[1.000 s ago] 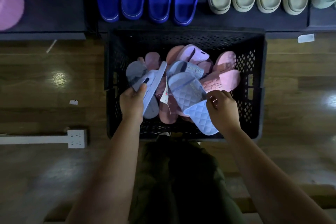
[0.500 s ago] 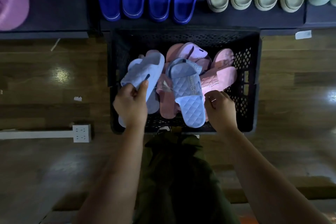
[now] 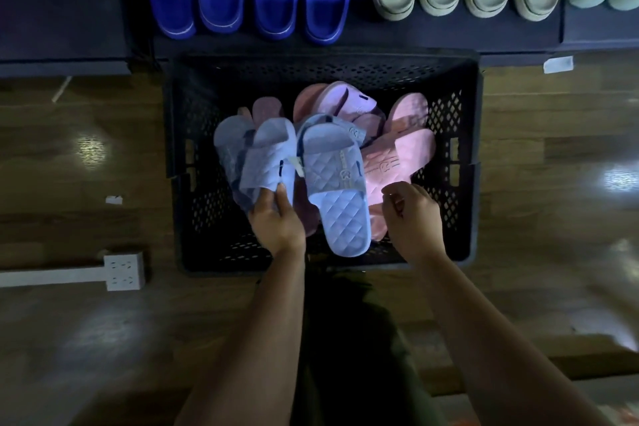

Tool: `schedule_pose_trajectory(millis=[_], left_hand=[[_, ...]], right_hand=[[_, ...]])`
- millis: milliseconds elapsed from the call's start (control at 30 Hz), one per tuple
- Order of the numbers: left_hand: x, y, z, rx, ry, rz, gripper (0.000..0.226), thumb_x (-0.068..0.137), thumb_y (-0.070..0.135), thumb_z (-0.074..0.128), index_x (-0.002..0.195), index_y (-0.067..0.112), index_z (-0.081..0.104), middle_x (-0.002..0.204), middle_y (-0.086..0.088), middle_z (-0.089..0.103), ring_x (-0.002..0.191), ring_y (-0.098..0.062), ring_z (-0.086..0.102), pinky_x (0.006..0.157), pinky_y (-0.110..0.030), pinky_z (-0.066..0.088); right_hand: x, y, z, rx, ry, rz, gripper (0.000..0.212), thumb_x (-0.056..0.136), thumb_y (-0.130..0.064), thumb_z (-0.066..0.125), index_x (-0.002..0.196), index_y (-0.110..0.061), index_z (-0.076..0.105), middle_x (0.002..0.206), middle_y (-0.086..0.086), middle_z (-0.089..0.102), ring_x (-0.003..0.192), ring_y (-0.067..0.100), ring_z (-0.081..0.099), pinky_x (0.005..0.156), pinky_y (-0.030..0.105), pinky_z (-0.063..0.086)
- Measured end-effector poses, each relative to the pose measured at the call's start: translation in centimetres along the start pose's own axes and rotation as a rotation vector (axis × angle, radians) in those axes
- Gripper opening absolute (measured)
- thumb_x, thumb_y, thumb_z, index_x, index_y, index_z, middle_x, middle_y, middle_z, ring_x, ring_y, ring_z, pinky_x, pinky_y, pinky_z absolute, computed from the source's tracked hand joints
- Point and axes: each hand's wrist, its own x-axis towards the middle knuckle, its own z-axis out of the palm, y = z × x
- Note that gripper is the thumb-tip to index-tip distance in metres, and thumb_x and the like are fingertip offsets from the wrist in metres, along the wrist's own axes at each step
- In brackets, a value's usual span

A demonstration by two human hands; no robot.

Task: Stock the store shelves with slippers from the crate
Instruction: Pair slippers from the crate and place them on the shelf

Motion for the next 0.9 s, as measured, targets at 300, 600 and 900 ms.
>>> schedule_pose_trajectory(millis=[300, 600, 900], left_hand=[[-1.3, 0.1, 1.3, 0.114, -0.277, 0.168, 0.053, 0.065, 0.046, 0.060, 0.091, 0.000, 0.063, 0.093, -0.014, 0.066, 0.091, -0.032, 0.055, 0.081, -0.032, 0.039], [2.2, 0.9, -2.5, 0.035, -0.098, 0.220, 0.023, 0.072, 0.022, 0.046, 0.061, 0.002, 0.048, 0.058, -0.016, 0.050, 0.058, -0.030, 0.050, 0.058, -0.033, 0.035], [3.5, 1.2, -7.7, 0.111, -0.026, 0.230, 0.014, 0.081, 0.008, 0.054, 0.073, -0.002, 0.061, 0.065, -0.017, 0.056, 0.063, -0.032, 0.054, 0.058, -0.036, 0.040]], right_hand=[[1.2, 1.4, 0.2, -0.003, -0.015, -0.009, 0.015, 0.086, -0.005, 0.060, 0.097, -0.008, 0.069, 0.093, 0.013, 0.066, 0.072, 0.029, 0.061, 0.063, 0.031, 0.046], [4.1, 2.3, 0.2, 0.044, -0.120, 0.093, 0.034, 0.086, -0.005, 0.059, 0.120, -0.007, 0.056, 0.116, 0.013, 0.062, 0.099, 0.032, 0.060, 0.070, 0.020, 0.033], [5.0, -0.2, -2.3, 0.281, -0.067, 0.194, 0.011, 0.091, -0.008, 0.053, 0.094, -0.019, 0.051, 0.078, -0.014, 0.059, 0.067, 0.010, 0.055, 0.053, 0.013, 0.040]])
